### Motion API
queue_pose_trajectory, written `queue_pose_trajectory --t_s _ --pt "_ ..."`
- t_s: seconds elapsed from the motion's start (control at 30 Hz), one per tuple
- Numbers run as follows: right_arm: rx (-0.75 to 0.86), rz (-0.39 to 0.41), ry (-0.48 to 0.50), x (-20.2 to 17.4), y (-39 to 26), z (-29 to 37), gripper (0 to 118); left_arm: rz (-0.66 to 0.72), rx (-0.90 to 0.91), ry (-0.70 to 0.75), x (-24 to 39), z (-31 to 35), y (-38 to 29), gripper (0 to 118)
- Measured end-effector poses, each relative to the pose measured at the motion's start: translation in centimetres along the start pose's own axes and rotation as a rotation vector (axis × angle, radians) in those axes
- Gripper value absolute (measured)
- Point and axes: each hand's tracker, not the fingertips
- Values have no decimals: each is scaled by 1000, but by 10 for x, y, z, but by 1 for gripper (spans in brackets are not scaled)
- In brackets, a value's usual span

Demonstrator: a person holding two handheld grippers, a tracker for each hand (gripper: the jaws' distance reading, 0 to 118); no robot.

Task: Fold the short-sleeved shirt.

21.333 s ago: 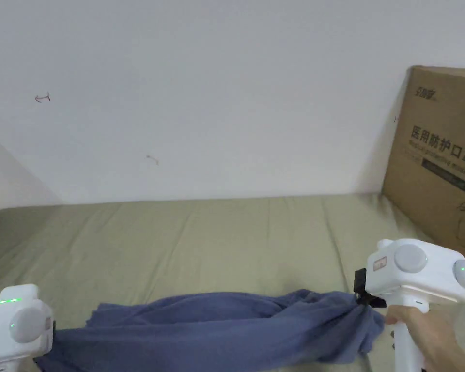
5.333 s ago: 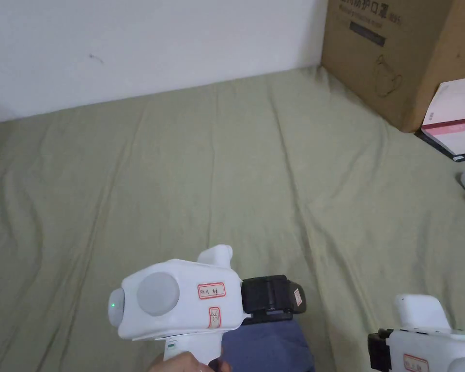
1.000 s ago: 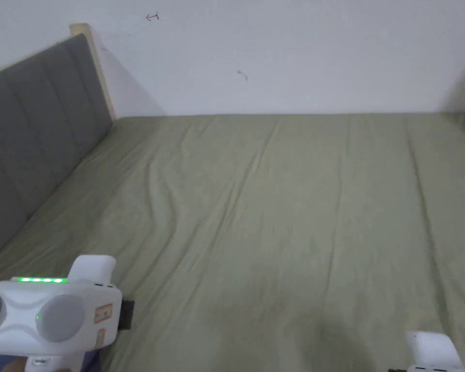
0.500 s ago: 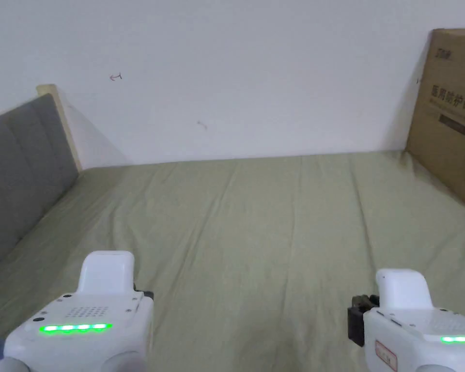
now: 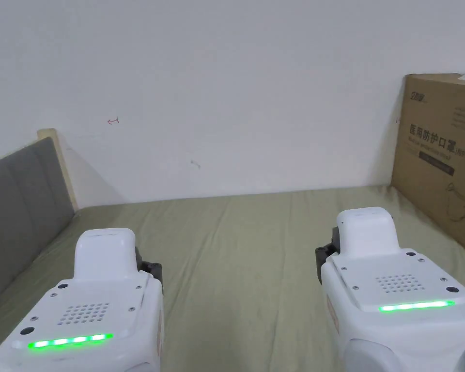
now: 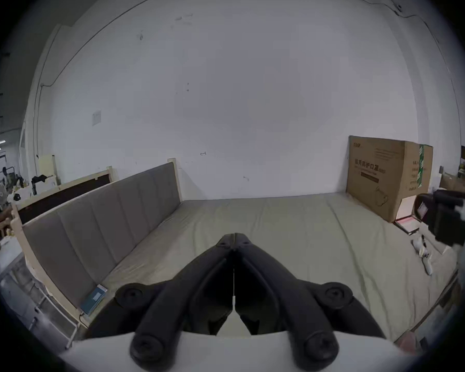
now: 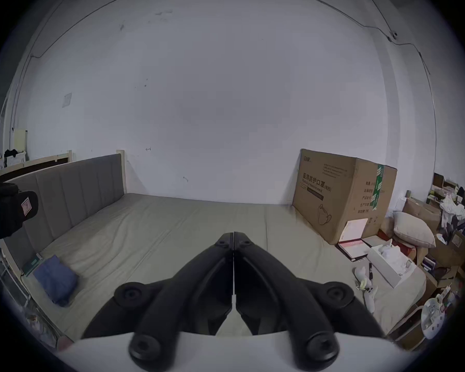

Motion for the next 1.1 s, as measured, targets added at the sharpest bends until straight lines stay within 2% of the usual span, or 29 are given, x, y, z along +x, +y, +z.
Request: queue_pose_trajectory --t_s 0.17,0.3,0.37,0.4,0.47,0.5,0.53,0.57,0.7,0.93,1.1 --pt "-5 -46 2 6 -1 9 1 -35 78 -1 1 10 -4 0" --pt "0 -38 -30 9 0 8 6 -15 64 6 -3 10 -1 7" --pt "-7 -39 -31 9 1 7 18 12 45 -2 -5 7 1 18" --pt "-13 -41 -32 13 -1 3 30 10 38 -4 -4 6 2 28" --pt "-18 -46 -29 14 -2 0 79 7 30 -6 -4 3 1 74" --pt "-22 -49 -27 15 -2 -1 95 4 18 -4 -4 2 0 94" --pt "-26 -53 -24 10 0 4 105 5 9 -4 -4 1 0 111" --pt "-23 -56 -20 9 0 5 108 16 5 -7 -5 0 -1 117" --pt "-12 -35 -36 11 0 0 115 12 8 -17 -3 3 0 118" --pt "-13 -36 -24 12 0 -2 115 -38 -15 -27 1 -2 0 117" --pt "-32 -36 -21 10 0 -3 115 30 -41 -47 -4 0 2 116"
